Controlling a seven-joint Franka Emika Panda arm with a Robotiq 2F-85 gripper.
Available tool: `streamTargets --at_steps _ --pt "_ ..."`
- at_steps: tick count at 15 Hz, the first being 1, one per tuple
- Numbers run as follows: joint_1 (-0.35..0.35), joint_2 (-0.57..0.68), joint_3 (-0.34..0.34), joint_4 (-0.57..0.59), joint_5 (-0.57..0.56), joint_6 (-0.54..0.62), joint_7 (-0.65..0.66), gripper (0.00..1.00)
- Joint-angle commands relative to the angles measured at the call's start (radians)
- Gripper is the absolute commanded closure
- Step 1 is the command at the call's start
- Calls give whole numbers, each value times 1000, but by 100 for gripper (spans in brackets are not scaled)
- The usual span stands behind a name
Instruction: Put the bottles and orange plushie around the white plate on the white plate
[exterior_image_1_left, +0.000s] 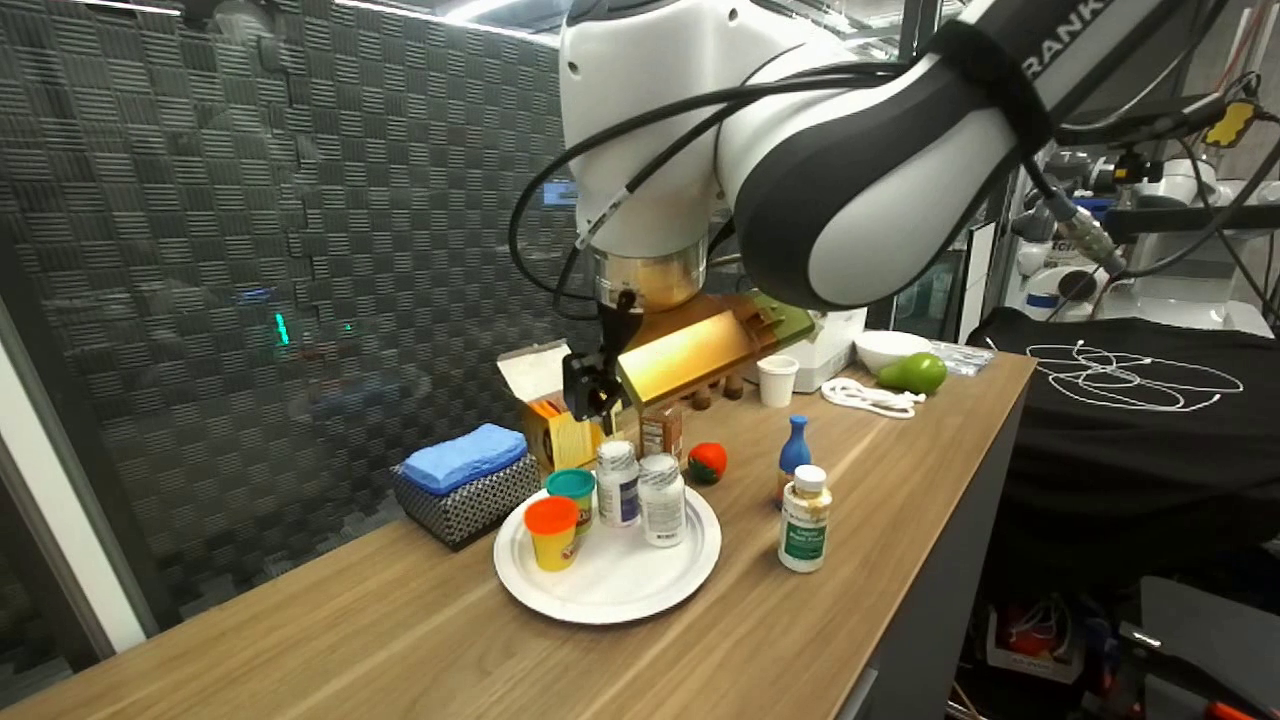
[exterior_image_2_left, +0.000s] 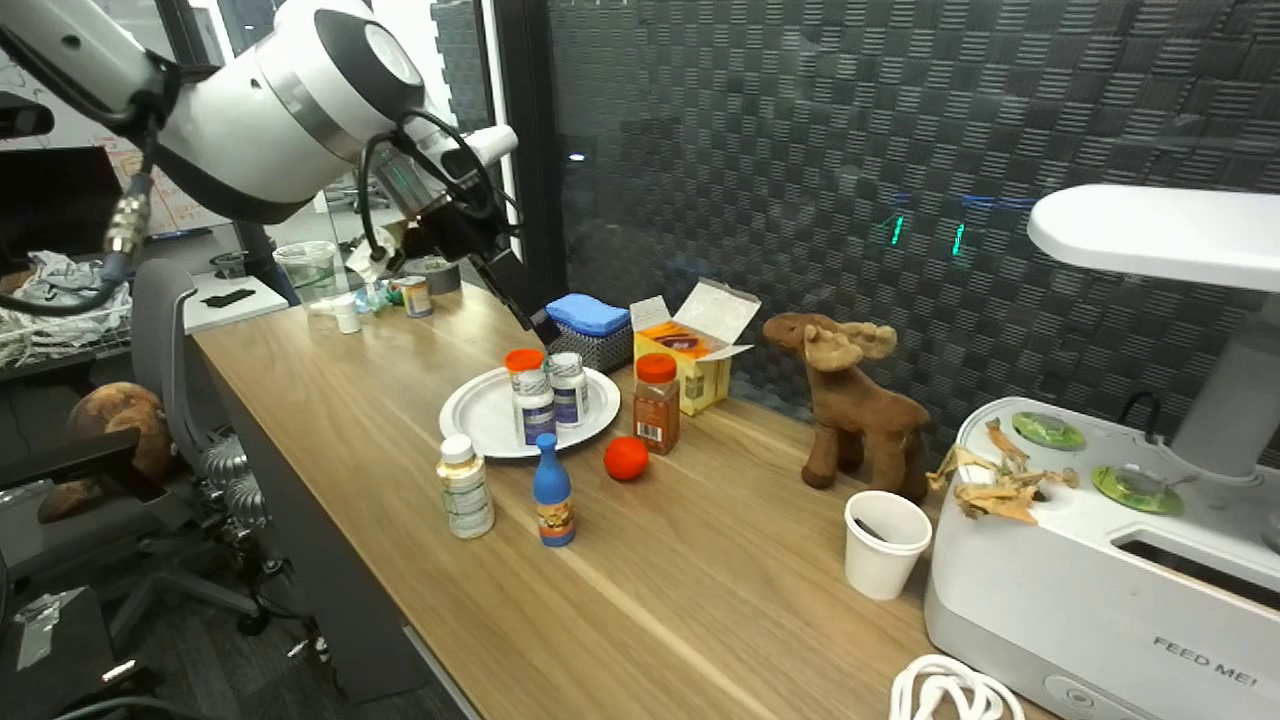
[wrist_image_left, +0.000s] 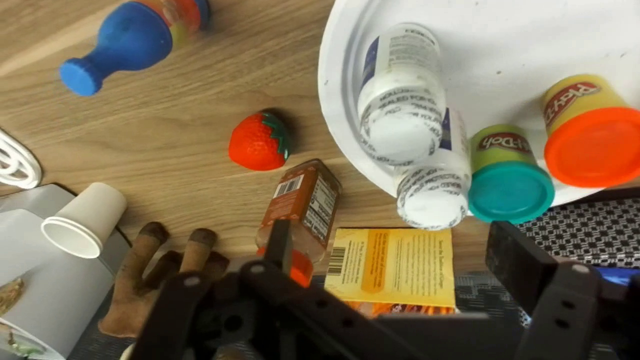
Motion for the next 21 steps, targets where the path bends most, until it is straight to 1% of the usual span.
streamTargets --at_steps 1,5,9,13,17,18,20,21 --pt "-39 10 -25 24 12 26 25 1" --pt "-87 76 -52 71 40 38 -20 0" --pt "-118 138 -66 136 116 65 -84 0" --pt "-124 183 -77 212 226 61 -184 0" --pt "-114 202 -96 256 336 34 -269 0" --pt "-114 208 -98 262 361 29 -287 21" --pt "-112 218 -102 268 407 10 -315 32" --pt "-109 221 -104 270 423 -2 -324 42"
